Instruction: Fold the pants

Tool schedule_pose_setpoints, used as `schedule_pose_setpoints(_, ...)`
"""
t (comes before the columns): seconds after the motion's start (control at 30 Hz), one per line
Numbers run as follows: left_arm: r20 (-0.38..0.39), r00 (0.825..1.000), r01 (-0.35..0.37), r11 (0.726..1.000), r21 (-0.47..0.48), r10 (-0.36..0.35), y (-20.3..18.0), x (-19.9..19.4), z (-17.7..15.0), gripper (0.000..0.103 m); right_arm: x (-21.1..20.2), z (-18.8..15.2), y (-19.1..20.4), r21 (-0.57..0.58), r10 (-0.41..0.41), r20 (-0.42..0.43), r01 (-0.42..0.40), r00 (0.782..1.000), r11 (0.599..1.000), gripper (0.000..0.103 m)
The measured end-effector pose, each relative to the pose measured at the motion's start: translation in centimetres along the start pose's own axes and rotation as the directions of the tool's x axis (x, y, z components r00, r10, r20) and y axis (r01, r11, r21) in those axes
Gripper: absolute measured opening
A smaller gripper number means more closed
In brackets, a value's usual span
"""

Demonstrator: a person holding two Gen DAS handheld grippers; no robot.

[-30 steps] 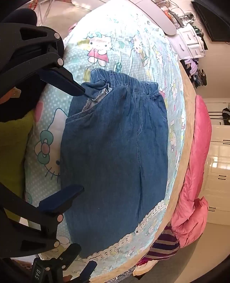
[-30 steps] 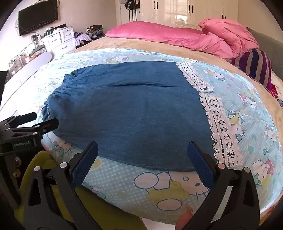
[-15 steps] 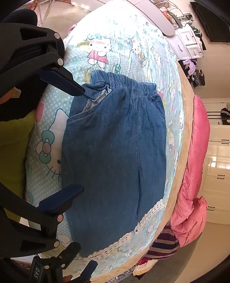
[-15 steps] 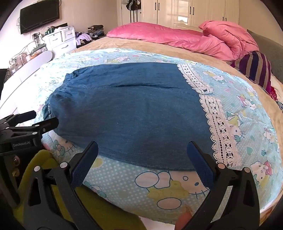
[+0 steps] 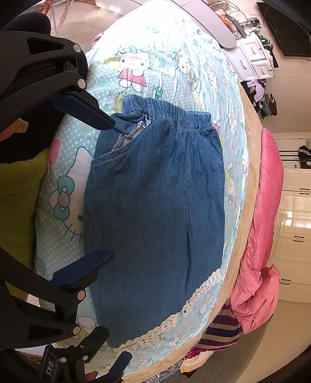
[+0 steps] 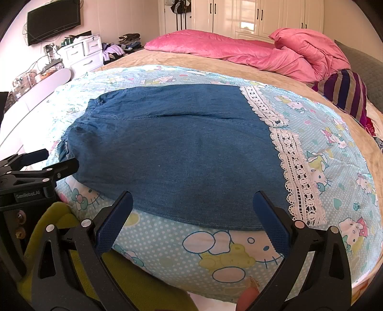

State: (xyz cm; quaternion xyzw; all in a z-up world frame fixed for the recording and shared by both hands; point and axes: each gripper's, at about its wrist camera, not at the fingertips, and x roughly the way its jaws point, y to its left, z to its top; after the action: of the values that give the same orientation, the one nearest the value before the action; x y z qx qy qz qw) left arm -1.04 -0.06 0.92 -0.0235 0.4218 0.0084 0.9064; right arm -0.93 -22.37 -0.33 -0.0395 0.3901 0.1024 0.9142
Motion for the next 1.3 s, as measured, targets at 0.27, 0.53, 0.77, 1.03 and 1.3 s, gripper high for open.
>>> schedule_pose_setpoints(0.27, 0.002, 1.000, 0.000, 1.000, -0.001, 0.000, 0.10, 0.03, 0.00, 0.099, -0.05, -0.03, 0.06, 0.000, 0.000, -0.002, 0.000, 1.000, 1.000, 0.095)
schedule_pose_setpoints(0.53, 0.006, 1.000, 0.001, 1.000, 0.002, -0.001, 0.10, -0.02, 0.11, 0.099, -0.11, -0.05, 0.16, -0.001, -0.001, -0.008, 0.001, 1.000, 1.000, 0.095)
schedule_pose_setpoints(0.77, 0.008, 1.000, 0.002, 1.000, 0.001, -0.002, 0.13, -0.06, 0.05, 0.099, -0.09, 0.05, 0.11, -0.007, -0.001, -0.008, 0.001, 1.000, 1.000, 0.095)
schedule_pose_setpoints(1.03, 0.010, 1.000, -0.001, 1.000, -0.002, 0.001, 0.21, -0.05, 0.03, 0.099, -0.01, 0.19, 0.20, -0.009, -0.002, -0.008, 0.002, 1.000, 1.000, 0.095)
schedule_pose_setpoints(1.3, 0.011, 1.000, -0.002, 1.000, -0.014, 0.002, 0.54, 0.39, 0.51, 0.099, 0.33, 0.84, 0.56, -0.022, 0.006, -0.008, -0.007, 1.000, 1.000, 0.095)
